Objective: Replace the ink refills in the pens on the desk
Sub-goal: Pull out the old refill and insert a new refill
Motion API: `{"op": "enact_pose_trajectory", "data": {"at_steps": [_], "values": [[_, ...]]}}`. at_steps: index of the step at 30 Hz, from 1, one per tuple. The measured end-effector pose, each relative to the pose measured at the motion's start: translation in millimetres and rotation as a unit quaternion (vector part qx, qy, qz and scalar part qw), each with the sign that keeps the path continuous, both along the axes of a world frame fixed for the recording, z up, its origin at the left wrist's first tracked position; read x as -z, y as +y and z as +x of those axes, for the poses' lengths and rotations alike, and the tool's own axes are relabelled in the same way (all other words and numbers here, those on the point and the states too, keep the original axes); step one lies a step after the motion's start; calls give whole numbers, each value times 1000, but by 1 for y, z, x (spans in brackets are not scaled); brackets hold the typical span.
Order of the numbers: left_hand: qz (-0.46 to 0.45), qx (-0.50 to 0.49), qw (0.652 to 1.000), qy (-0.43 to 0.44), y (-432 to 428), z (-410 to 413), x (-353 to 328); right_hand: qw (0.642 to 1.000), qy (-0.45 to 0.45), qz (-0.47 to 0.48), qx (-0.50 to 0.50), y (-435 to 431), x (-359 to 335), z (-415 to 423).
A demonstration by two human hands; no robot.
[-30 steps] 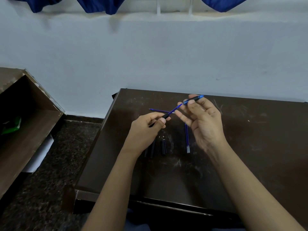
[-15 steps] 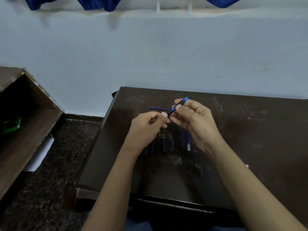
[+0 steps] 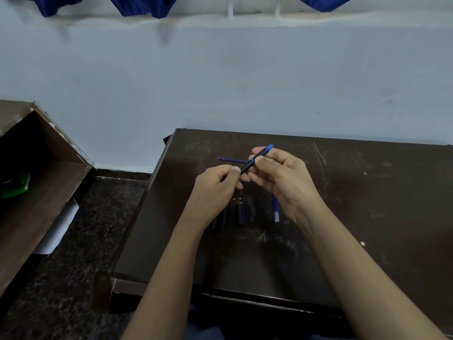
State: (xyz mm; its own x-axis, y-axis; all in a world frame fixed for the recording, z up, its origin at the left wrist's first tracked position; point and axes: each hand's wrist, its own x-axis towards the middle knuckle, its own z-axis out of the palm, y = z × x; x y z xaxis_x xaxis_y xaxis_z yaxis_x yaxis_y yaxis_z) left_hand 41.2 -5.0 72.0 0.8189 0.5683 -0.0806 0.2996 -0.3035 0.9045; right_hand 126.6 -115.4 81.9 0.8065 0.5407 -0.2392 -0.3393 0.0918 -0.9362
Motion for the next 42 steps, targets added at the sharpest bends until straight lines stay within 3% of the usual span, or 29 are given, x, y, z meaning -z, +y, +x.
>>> {"op": "enact_pose_trajectory", "data": {"at_steps": [5,10,18,22,25,32,37,42], "values": [[1,-3,999,-53,0,-2,1,1000,10,10,2,0,-3,0],[-30,-49,997,-46,-3,2,0,1000,9,11,16,1,-5,-2],[-18,-10,997,-76,-4,1,-2,999,20,3,38,0,-4,0],[-58,-58,996,-23,-6,5,-1,999,23,10,30,3,-4,-4],[-56,-33,998,2,-9,4,-2,999,20,11,34,2,-3,-6],[7,-23,999,-30,-6,2,3,999,27,11,33,-3,2,1],[-67,-56,996,3,-7,5,2,999,28,12,38,-4,7,8],[-32,-13,999,3,-2,1,7,999,41,14,30,-4,11,9]]}}
